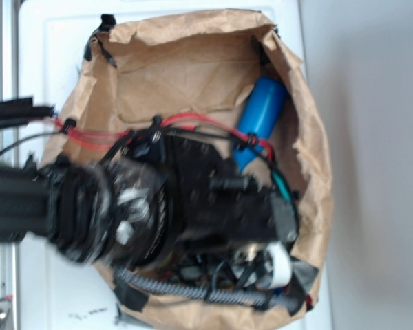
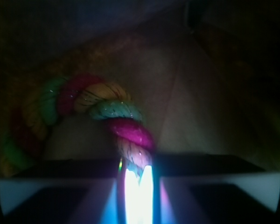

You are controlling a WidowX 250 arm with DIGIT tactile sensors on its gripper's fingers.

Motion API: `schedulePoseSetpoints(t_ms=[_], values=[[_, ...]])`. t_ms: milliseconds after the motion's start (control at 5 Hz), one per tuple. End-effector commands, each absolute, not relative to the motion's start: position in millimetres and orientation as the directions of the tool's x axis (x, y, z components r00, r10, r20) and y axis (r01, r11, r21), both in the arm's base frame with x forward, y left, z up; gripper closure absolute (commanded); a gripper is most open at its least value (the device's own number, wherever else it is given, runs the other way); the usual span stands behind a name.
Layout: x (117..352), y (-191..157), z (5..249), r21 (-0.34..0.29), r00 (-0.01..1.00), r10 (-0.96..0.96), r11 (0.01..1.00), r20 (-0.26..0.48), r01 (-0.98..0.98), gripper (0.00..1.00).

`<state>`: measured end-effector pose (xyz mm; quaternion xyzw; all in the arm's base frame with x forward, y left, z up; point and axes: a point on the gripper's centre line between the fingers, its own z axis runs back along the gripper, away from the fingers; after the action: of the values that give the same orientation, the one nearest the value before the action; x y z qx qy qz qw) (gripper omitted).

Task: Grab the multicolored rope.

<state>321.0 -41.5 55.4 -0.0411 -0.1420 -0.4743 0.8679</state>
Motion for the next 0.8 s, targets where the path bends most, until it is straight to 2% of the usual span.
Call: schedulePoseSetpoints(t_ms=[0, 200, 400, 600], values=[[309.7, 2.7, 160.1, 0.087, 0.545, -0.692, 0.652, 0.473, 0.753, 1.00], [297.9, 10.8, 184.6, 0.065, 0.546, -0.664, 0.663, 0.511, 0.746, 1.00], [290.3, 11.6, 196.9, 0.054, 0.550, -0.656, 0.666, 0.517, 0.744, 1.00], [289.9, 13.3, 187.4, 0.064, 0.552, -0.673, 0.660, 0.493, 0.748, 0.00]])
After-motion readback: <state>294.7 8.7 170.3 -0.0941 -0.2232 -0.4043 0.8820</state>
